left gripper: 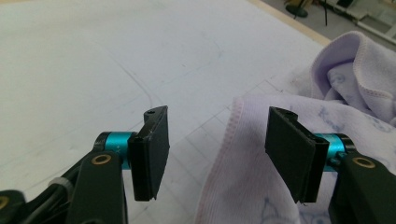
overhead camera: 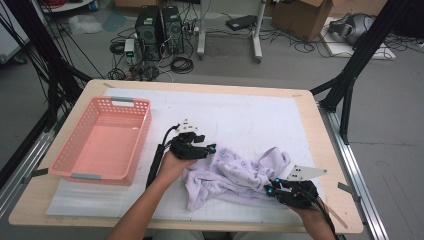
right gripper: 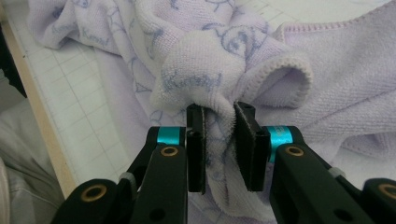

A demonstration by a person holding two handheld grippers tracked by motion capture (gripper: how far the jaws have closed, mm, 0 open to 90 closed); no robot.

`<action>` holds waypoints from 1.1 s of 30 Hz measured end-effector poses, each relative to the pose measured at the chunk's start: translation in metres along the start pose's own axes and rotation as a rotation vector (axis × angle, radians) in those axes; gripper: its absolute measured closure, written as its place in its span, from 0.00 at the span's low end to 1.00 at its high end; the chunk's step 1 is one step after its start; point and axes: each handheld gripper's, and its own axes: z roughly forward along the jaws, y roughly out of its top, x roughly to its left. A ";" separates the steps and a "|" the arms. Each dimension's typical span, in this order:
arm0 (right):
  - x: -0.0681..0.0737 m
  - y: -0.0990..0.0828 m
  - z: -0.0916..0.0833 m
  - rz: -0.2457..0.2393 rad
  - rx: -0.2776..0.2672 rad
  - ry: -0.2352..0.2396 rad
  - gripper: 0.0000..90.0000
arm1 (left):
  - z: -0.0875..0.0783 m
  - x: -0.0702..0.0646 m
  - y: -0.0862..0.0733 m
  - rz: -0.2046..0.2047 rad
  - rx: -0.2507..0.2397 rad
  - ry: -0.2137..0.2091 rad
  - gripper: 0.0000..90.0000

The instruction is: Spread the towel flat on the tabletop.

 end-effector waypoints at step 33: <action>-0.001 0.003 0.004 0.005 -0.025 -0.011 0.83 | 0.068 -0.046 0.027 0.130 0.211 -0.223 0.92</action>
